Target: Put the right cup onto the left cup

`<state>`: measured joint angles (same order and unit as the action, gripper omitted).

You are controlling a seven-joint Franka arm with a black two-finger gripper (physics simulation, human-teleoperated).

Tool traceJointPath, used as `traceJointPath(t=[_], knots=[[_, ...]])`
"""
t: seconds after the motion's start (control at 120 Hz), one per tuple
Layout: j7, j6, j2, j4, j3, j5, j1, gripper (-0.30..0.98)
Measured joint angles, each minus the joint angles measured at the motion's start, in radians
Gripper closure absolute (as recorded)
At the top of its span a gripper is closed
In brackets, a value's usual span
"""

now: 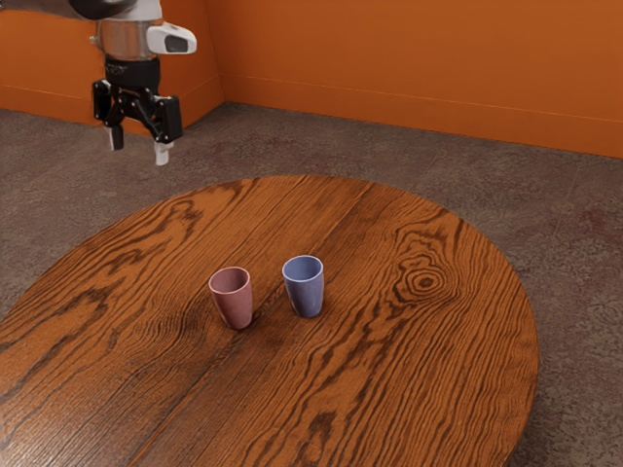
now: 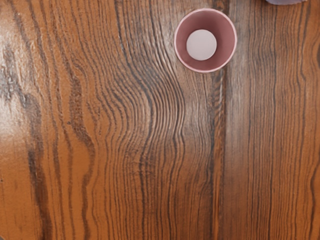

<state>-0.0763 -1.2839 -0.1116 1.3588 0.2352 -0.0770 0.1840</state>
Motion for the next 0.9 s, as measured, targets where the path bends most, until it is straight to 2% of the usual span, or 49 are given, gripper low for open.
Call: traceJointPath(t=[0.15,0.417,0.758,0.9], knots=[[-0.003,-0.052,-0.024,-0.007,-0.02,0.016,0.007,0.0],[-0.002,-0.17,-0.192,-0.062,-0.058,0.061,-0.037,0.0],[0.012,-0.404,-0.235,0.133,-0.126,0.115,-0.043,0.0],[0.015,-0.477,-0.274,0.151,-0.14,0.124,-0.043,0.0]])
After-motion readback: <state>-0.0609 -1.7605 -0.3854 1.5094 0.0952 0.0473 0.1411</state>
